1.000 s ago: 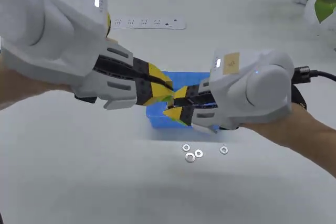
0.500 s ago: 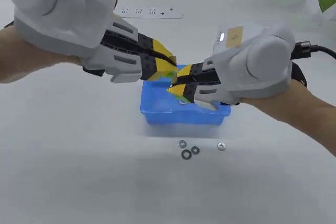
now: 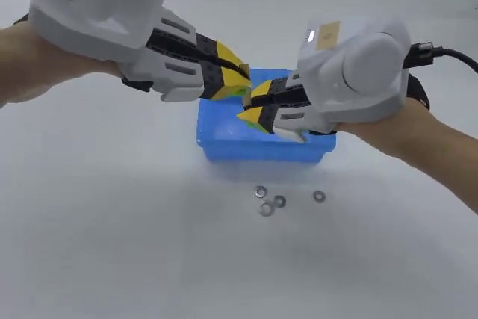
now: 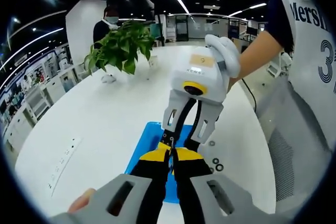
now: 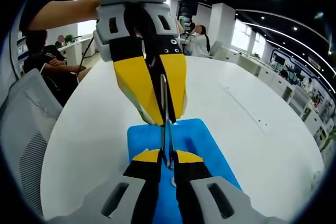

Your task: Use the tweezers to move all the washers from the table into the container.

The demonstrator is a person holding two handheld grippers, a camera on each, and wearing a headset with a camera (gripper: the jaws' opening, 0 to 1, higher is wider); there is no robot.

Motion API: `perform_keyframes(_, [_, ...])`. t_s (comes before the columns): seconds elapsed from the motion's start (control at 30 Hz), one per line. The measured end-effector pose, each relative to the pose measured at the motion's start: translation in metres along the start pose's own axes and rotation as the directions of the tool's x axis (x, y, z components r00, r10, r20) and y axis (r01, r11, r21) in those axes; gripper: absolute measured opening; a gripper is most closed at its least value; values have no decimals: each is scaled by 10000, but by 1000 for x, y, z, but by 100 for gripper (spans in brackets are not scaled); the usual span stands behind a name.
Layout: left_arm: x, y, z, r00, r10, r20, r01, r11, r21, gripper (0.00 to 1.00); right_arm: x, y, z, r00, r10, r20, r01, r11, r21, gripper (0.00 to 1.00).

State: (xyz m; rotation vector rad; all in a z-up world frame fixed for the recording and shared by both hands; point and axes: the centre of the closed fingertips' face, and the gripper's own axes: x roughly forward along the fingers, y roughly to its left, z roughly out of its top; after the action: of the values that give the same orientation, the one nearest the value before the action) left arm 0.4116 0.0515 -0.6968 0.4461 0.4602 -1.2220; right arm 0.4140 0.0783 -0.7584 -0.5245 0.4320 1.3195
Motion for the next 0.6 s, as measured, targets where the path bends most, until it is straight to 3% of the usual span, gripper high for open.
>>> perform_keyframes(0.2, [10,2,-9,9998,-170,-122,165,9989,-433,8,7,-2,-11,9997,148,-178,-144,9996,235,10])
perform_keyframes(0.5, [15,0,-13,9997,-209,-154,201,9986,-489,8,10,0,-19,9993,253,-272,-238,9984,513,10])
perform_keyframes(0.6, [15,0,-14,9997,-210,-134,199,9968,-778,8,11,0,-20,9992,245,-304,-228,9982,546,10])
